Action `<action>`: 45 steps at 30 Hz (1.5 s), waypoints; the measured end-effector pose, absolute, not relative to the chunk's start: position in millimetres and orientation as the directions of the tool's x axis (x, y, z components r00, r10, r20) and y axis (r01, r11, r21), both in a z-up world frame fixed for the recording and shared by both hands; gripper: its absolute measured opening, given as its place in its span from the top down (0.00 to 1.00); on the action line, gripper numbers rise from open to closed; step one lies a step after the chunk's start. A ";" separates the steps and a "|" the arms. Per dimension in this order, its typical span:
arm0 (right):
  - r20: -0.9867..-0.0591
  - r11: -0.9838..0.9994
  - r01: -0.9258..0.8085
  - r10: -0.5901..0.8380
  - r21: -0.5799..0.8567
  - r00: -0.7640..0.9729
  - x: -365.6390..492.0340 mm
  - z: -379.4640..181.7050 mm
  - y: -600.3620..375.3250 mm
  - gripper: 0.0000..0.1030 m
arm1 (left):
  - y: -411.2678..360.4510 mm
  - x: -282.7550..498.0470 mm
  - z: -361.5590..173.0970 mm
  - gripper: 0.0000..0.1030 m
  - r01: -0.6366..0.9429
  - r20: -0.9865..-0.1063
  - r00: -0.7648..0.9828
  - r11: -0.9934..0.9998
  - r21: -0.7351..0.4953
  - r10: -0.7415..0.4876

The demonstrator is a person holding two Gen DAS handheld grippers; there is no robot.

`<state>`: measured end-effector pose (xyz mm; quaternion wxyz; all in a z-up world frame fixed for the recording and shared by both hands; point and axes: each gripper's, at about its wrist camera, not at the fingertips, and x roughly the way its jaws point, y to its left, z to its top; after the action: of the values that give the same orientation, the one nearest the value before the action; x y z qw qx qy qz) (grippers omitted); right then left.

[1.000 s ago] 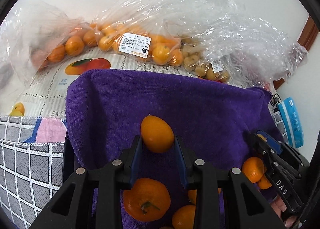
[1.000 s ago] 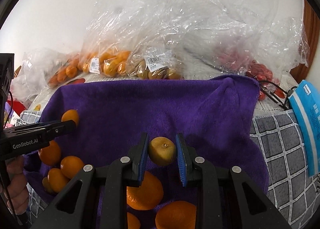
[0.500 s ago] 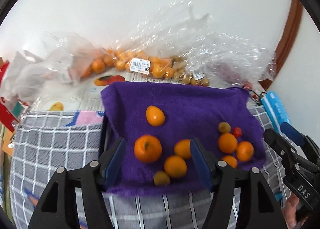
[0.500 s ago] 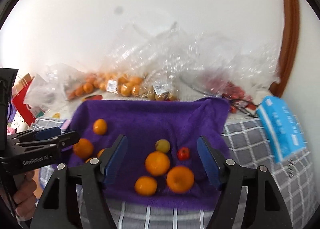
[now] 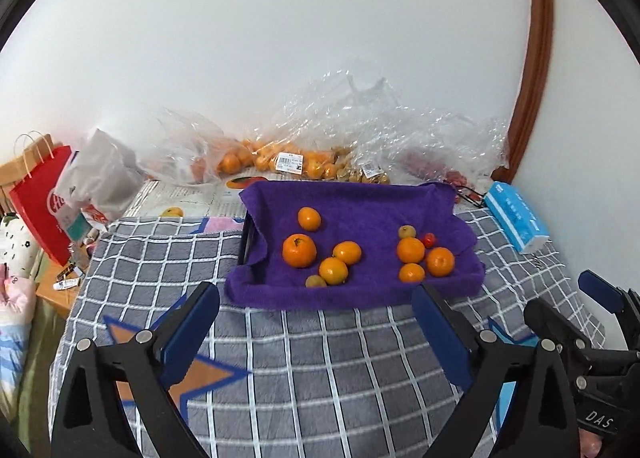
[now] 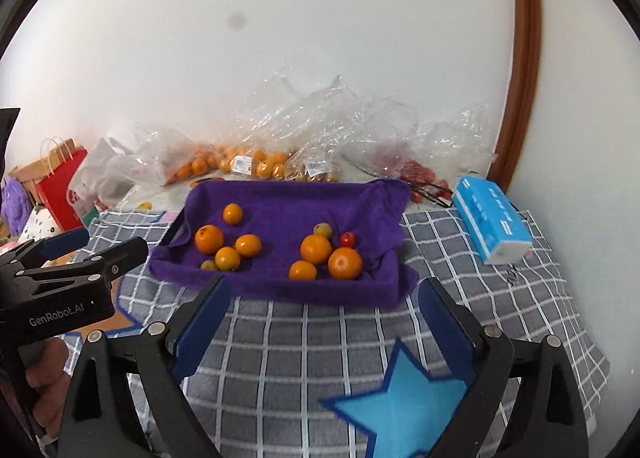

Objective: Organize fruits

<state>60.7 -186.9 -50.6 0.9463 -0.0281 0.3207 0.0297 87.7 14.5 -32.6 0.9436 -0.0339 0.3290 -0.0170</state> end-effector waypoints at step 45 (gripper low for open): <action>-0.554 1.000 -0.006 0.009 0.007 0.833 -12.5 -20.6 -209.7 0.00 | 5.7 8.7 -7.7 0.04 0.005 -0.550 0.834 0.998 -0.062 -0.038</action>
<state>-12.5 -209.7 -20.6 0.9572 0.0024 0.2893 0.0040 8.7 5.7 -7.7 0.9573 -0.0291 0.2875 -0.0112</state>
